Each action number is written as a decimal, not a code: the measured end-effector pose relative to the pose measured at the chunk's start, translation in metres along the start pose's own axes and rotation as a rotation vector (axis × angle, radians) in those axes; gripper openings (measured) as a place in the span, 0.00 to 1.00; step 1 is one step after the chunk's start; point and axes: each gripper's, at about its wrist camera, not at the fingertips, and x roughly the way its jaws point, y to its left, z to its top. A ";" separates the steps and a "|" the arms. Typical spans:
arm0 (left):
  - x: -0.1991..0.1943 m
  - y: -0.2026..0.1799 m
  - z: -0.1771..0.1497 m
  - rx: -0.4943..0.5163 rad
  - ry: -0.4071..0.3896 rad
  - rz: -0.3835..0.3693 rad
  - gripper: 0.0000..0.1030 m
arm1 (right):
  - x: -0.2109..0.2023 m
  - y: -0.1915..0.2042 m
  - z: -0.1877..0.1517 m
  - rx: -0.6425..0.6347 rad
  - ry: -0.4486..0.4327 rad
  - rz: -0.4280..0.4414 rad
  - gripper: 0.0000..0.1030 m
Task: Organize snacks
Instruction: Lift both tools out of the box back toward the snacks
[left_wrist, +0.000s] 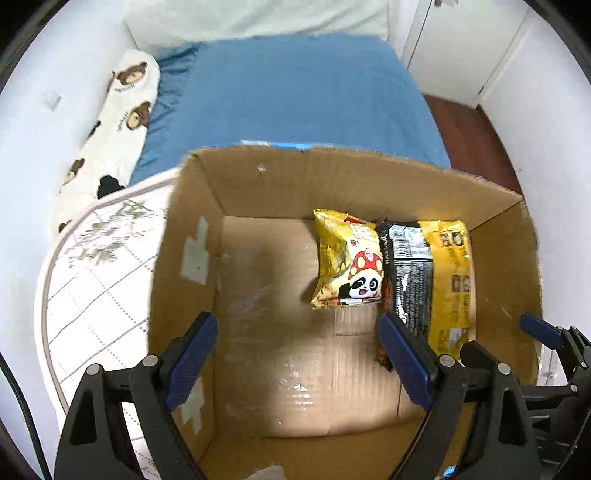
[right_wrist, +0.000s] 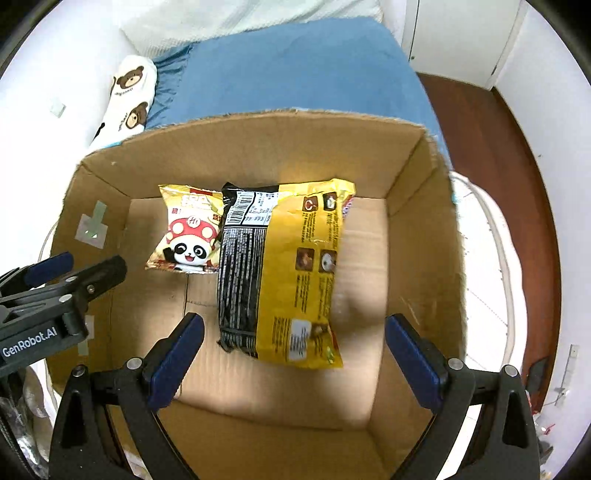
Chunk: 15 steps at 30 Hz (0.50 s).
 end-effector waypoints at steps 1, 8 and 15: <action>-0.008 -0.001 -0.002 0.001 -0.019 0.002 0.87 | -0.006 0.001 -0.004 -0.002 -0.014 -0.005 0.97; -0.060 0.002 -0.029 0.009 -0.125 -0.004 0.87 | -0.056 0.009 -0.024 -0.010 -0.123 -0.026 0.97; -0.104 0.008 -0.055 0.015 -0.203 -0.022 0.87 | -0.096 0.025 -0.048 -0.016 -0.209 -0.028 0.97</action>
